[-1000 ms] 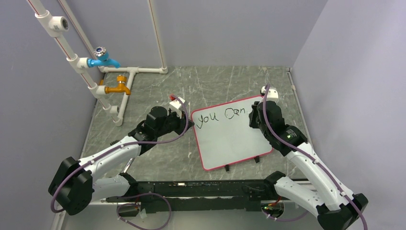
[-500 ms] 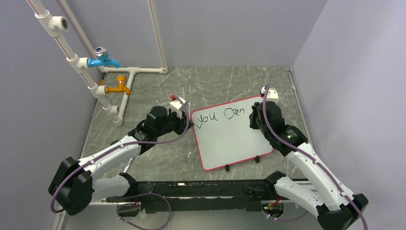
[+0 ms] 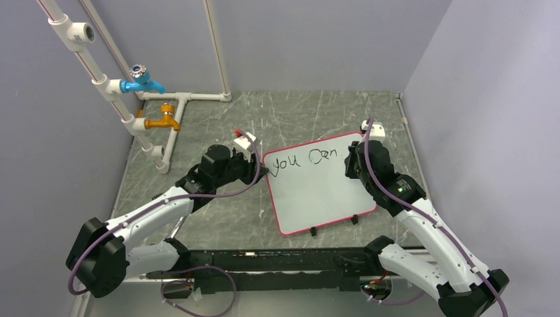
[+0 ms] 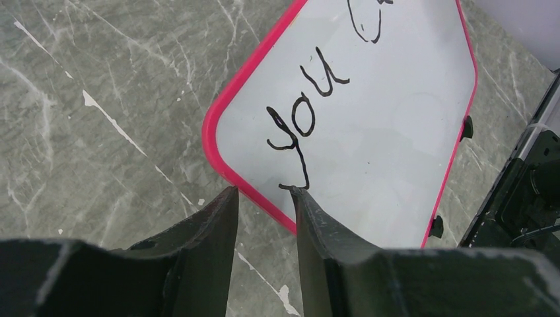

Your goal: Write a sentence on the whiteboard

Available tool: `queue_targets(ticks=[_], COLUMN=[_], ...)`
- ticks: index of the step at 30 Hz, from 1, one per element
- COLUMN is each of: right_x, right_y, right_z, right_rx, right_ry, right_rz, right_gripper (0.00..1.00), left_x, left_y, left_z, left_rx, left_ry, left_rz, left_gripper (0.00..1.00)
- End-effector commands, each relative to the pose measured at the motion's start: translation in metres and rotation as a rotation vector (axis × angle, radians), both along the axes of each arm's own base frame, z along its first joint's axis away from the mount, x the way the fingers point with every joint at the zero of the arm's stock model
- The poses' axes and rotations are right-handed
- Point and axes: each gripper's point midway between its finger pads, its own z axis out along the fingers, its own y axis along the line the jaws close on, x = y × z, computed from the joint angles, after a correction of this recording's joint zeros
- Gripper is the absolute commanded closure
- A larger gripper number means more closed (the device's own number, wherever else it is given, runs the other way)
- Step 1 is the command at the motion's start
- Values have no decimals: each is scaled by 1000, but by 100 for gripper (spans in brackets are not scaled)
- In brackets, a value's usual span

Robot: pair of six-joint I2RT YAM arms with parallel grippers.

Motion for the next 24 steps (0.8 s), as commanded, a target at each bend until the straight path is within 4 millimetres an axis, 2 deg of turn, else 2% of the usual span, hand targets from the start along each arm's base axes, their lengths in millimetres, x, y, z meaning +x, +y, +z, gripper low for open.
queue_targets(ticks=[1,6,10,14,19,22,23,24], right_x=[2,0,-3,-6,-11,-14,-14,-15], right_y=[-2,-4,-5,0,5,9,10,11], right_z=[25,36,47,51,52,54,54,54], right_rx=[36,37,48,78,100,122,128,136], right_ry=[-61,-79,-95,-114,-120,-131,-134,-136], right_rz=[-22,-17,-11,18,56,83,88,92], right_gripper=[100,100,100,100,100,100,100,100], left_x=[-2,-11,-21,-21,-2,11,18,22], left_y=[-2,0,-13,-32,-50,-52,-52,-50], left_z=[46,71,96,103,119,123,131,128], left_rx=[-48,-11,2,43,73,94,98,111], left_ry=[-83,-91,-103,-36,-20,-20,-23,11], left_rz=[-24,-71,-202,-329,-405,-426,-431,-440], left_gripper=[56,42,36,33,31,31,31,31])
